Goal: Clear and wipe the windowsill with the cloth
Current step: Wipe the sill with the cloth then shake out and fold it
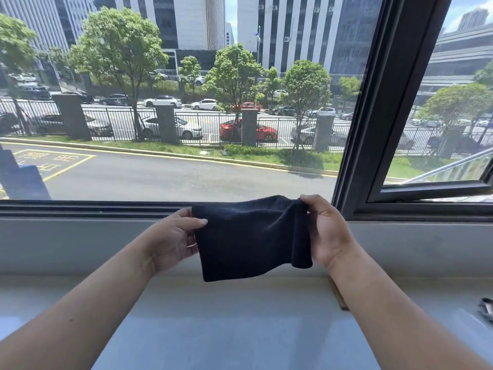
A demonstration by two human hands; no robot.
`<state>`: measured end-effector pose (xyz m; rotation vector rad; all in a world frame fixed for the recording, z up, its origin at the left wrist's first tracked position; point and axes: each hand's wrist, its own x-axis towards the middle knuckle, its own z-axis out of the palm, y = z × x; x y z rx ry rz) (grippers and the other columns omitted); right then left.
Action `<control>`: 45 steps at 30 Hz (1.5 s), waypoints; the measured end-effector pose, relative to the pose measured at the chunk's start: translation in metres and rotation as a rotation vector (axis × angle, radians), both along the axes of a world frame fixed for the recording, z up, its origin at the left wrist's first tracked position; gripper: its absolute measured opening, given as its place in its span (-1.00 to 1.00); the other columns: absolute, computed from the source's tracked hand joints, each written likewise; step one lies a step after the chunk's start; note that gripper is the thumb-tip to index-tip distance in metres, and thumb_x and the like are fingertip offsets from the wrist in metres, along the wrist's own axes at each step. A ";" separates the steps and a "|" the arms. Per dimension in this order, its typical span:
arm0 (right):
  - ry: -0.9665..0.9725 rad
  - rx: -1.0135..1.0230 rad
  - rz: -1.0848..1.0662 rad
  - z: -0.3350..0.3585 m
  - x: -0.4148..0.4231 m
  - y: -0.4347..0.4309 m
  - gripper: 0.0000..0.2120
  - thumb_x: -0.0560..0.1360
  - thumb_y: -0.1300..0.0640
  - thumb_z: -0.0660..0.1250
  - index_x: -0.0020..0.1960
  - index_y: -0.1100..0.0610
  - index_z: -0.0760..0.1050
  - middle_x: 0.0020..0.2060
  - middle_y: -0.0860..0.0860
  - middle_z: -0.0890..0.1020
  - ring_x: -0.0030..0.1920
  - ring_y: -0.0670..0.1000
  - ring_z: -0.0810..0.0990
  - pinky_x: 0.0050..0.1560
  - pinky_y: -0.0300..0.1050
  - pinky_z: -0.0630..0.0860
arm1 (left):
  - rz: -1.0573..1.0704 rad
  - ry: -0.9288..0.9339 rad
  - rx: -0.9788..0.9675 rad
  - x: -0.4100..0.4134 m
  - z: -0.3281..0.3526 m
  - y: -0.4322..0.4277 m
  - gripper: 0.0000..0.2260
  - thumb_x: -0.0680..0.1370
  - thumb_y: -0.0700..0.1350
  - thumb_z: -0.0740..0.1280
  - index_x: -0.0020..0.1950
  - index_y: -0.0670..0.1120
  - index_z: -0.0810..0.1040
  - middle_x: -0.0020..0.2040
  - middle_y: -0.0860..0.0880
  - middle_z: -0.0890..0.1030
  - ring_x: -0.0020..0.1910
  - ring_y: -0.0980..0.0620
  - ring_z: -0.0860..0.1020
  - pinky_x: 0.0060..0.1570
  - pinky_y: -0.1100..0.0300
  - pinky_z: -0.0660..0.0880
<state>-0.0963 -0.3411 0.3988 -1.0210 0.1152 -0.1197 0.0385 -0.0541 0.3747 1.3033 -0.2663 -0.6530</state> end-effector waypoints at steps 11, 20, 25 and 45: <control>0.176 -0.811 0.036 -0.034 -0.016 -0.044 -0.83 0.58 0.00 0.45 0.04 0.03 0.79 0.29 -0.24 0.64 0.30 -0.24 0.53 0.29 -0.14 0.34 | 0.224 -0.462 0.603 0.027 0.001 0.019 -0.83 0.54 -0.19 0.55 0.07 0.06 0.74 -0.09 0.00 0.78 -0.03 -0.01 0.73 0.13 0.04 0.63; 0.237 -0.504 -0.144 -0.054 -0.002 -0.011 -0.67 0.67 0.12 0.33 0.16 0.42 0.62 0.06 0.29 0.74 -0.16 0.22 0.73 -0.06 0.07 0.71 | 0.271 -0.642 0.881 0.018 -0.013 0.007 -0.90 0.56 0.03 0.45 -0.11 0.03 0.65 -0.14 0.05 0.72 -0.08 0.02 0.66 -0.11 0.06 0.57; 0.188 -0.497 0.003 -0.067 0.016 0.042 -0.76 0.62 0.24 0.38 0.22 0.38 0.60 0.14 0.33 0.70 0.04 0.22 0.75 0.02 0.06 0.71 | 0.232 -0.414 0.680 -0.009 -0.017 -0.033 -0.90 0.50 -0.11 0.49 -0.11 -0.13 0.64 -0.28 -0.06 0.75 -0.29 -0.02 0.74 -0.29 0.11 0.67; 0.323 0.083 0.086 -0.154 0.037 0.041 -0.71 0.65 0.27 0.24 0.34 0.20 0.54 0.24 0.31 0.67 0.17 0.32 0.69 0.10 0.29 0.66 | -0.010 0.136 0.290 -0.024 -0.146 -0.044 -0.71 0.65 0.04 0.38 0.32 -0.03 0.60 0.22 -0.12 0.73 0.08 -0.05 0.74 -0.01 0.02 0.65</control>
